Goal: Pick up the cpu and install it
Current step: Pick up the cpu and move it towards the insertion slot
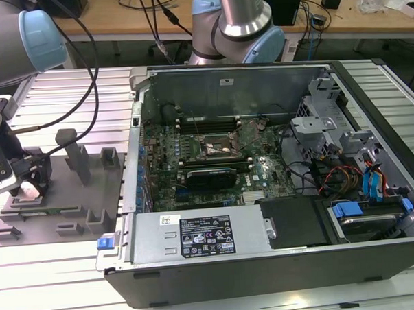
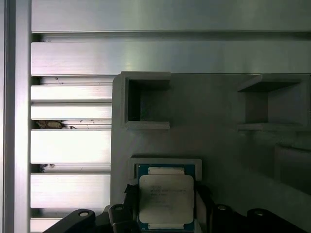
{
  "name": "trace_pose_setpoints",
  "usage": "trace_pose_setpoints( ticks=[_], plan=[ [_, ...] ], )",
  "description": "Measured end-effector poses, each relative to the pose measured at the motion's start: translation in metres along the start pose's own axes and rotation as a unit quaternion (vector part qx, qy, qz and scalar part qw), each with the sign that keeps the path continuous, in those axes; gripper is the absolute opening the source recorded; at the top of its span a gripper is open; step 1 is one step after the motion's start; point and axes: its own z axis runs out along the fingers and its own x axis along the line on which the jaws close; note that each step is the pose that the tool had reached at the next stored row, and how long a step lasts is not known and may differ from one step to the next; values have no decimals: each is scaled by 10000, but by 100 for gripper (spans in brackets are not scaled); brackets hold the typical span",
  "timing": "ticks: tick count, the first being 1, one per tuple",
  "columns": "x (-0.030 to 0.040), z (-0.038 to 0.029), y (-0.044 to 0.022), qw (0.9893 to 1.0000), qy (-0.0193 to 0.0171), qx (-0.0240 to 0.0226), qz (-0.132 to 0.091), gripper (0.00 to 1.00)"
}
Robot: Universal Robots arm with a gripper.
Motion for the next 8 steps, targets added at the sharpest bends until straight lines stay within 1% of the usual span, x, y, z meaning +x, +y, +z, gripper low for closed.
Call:
trace_pose_setpoints(
  ticks=[4,5,8],
  plan=[
    [0,-2,0,10000,1,0,0,57],
    [0,-2,0,10000,0,0,0,54],
    [0,-2,0,10000,0,0,0,54]
  ],
)
